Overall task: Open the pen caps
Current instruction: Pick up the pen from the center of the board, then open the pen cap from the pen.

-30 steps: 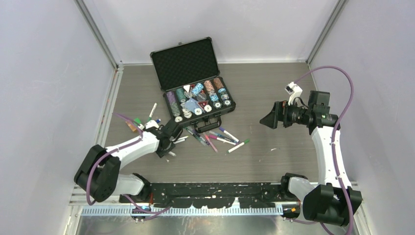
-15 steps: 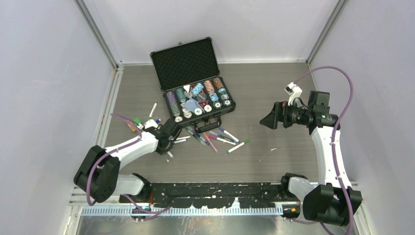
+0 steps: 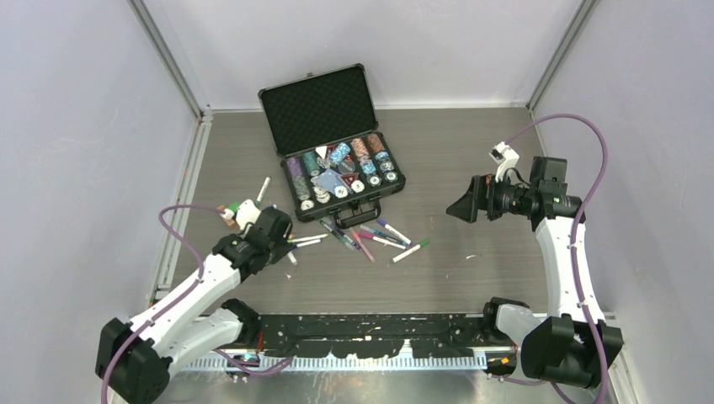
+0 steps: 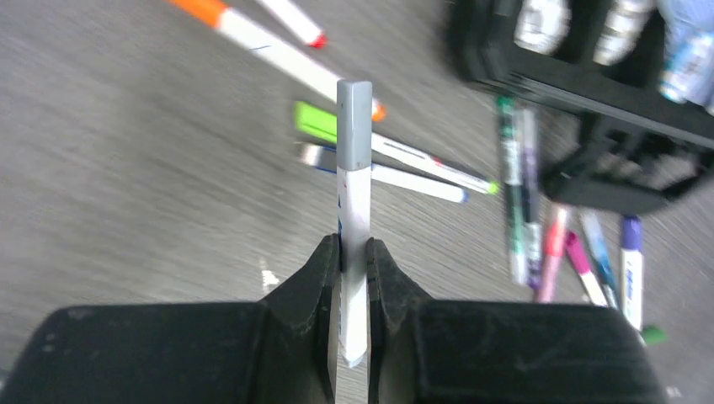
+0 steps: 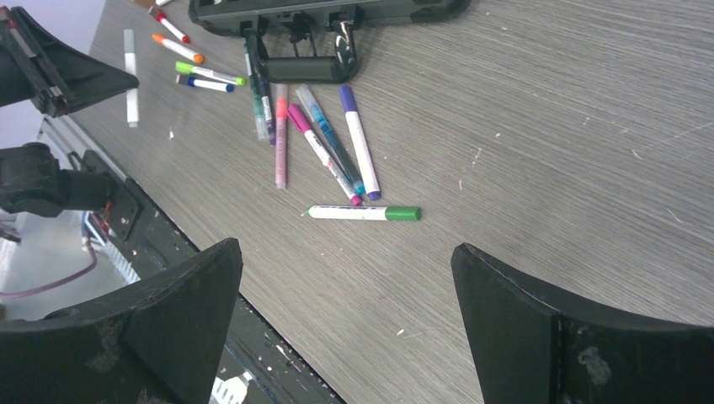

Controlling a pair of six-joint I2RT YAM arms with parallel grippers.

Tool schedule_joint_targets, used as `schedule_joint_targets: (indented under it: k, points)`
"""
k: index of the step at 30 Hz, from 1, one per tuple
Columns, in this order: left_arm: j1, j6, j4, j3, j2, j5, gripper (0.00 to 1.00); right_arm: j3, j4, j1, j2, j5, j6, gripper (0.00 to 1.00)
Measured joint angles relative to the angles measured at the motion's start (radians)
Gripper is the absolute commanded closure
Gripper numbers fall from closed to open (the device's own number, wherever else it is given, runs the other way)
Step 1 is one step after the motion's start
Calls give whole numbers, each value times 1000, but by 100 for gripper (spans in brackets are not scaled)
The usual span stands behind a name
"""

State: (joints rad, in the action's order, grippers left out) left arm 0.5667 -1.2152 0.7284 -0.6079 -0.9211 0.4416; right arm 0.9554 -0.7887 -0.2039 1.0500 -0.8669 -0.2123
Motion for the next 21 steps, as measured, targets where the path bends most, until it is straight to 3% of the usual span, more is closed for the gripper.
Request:
schedule_joint_targets:
  k: [4,7,11,16,21]
  points:
    - [0,136,-160,34,86,-163,100,0,-1,20,20,-46,0,1]
    - [0,205,-489,146,137,-357,100,0,1,100,52,-59,0,1]
    - [0,227,-796,214,85,-507,100,-22,46,220,78,-110,19,1]
    - [31,208,-1165,216,-60,-575,100,-178,364,321,77,-209,270,2]
    - [133,199,-1390,195,-232,-558,100,-224,632,409,131,-207,510,3]
